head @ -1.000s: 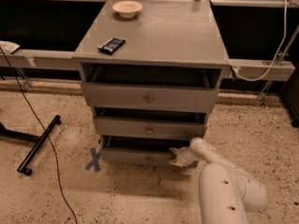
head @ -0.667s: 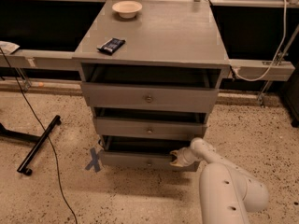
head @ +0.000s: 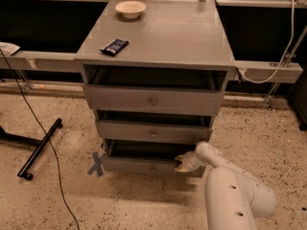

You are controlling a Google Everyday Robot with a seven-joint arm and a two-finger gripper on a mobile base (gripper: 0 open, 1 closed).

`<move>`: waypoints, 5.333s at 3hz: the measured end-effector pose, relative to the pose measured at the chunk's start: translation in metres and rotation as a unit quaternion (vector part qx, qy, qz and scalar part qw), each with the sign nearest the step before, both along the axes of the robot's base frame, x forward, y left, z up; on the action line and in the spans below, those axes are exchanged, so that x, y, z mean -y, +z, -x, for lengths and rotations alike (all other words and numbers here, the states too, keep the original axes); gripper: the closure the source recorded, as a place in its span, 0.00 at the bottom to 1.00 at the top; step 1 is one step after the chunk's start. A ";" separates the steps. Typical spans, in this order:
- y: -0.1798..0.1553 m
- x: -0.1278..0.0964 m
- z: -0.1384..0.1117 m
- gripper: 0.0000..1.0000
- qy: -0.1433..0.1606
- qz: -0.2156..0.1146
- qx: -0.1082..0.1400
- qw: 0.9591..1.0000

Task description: Open bottom drawer

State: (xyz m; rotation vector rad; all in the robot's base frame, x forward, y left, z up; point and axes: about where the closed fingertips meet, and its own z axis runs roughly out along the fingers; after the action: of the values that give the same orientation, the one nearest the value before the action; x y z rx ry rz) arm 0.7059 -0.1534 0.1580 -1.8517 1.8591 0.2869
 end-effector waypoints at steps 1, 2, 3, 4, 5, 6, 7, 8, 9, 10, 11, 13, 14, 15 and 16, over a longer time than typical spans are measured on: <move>-0.002 0.009 0.014 0.70 -0.004 -0.002 -0.009 1.000; -0.002 0.008 0.013 0.53 -0.004 -0.002 -0.009 1.000; -0.004 0.016 0.027 0.22 -0.008 -0.004 -0.017 1.000; -0.004 0.016 0.027 0.01 -0.008 -0.004 -0.017 1.000; -0.007 0.032 0.060 0.00 -0.015 -0.011 -0.034 0.999; -0.002 0.072 0.131 0.00 -0.032 -0.020 -0.065 0.997; -0.002 0.083 0.164 0.00 -0.036 -0.022 -0.083 0.996; 0.002 0.084 0.166 0.00 -0.034 -0.025 -0.081 0.996; 0.028 0.084 0.186 0.00 -0.024 -0.046 -0.061 0.997; 0.070 0.070 0.194 0.00 0.005 -0.076 -0.023 0.997; 0.098 0.046 0.185 0.14 0.036 -0.088 0.006 0.995; 0.123 -0.025 0.129 0.61 0.096 -0.081 0.059 0.990; 0.120 -0.064 0.089 0.93 0.114 -0.038 0.070 0.990; 0.108 -0.067 0.060 1.00 0.104 -0.011 0.070 0.992; 0.085 -0.063 0.037 1.00 0.089 -0.003 0.056 0.994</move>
Offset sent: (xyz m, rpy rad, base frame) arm -0.2281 -0.1307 -0.0150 0.0693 0.2423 -0.1306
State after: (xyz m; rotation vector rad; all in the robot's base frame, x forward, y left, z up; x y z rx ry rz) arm 0.6687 -0.0900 0.2429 -1.9916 1.6195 0.2427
